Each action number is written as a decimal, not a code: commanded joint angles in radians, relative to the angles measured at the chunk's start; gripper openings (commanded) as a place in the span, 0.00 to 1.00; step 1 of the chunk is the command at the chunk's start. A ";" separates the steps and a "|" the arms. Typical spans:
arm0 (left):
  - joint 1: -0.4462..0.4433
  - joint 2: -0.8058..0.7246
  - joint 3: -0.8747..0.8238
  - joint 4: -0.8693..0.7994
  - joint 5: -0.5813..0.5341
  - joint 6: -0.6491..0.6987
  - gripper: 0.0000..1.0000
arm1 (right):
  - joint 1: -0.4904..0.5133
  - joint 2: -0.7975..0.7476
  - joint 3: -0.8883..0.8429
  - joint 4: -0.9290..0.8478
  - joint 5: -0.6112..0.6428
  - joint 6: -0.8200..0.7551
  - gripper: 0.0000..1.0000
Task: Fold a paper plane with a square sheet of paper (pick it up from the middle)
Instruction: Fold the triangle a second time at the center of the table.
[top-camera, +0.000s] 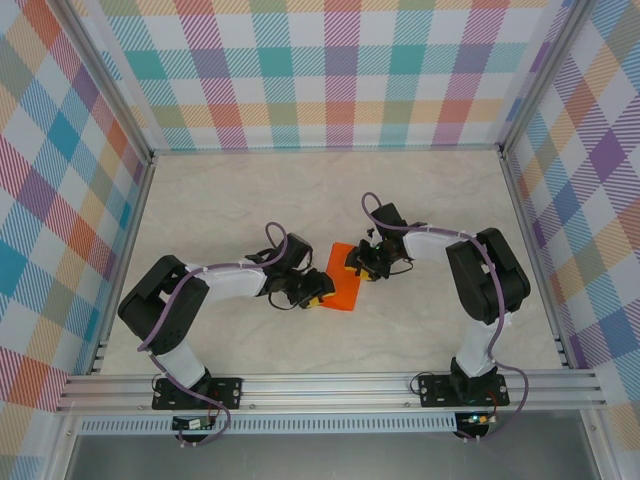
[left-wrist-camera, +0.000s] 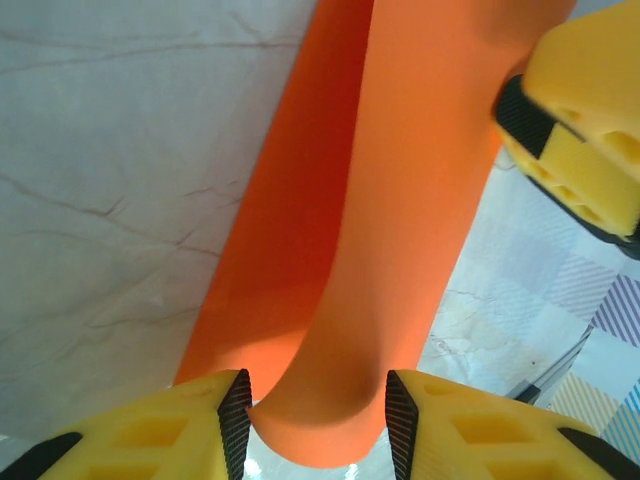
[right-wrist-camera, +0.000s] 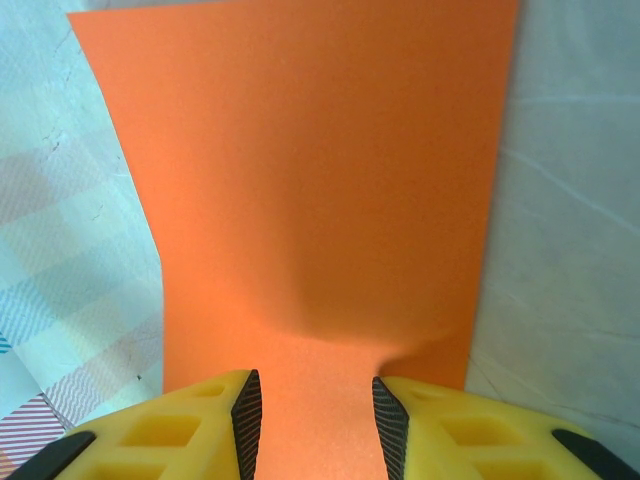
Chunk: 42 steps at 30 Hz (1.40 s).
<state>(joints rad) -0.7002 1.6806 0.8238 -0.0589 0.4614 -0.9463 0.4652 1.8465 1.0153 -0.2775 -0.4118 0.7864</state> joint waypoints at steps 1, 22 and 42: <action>-0.013 0.000 0.000 0.068 -0.025 0.005 0.42 | 0.006 0.090 -0.050 -0.005 0.091 0.001 0.39; 0.047 0.059 -0.009 0.202 0.006 0.069 0.42 | 0.006 0.094 -0.049 -0.014 0.093 -0.008 0.39; 0.055 0.002 -0.090 0.232 0.092 0.059 0.42 | 0.006 0.096 -0.032 -0.027 0.091 -0.009 0.39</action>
<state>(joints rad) -0.6453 1.7241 0.7662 0.1375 0.5087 -0.8711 0.4644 1.8488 1.0164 -0.2794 -0.4141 0.7856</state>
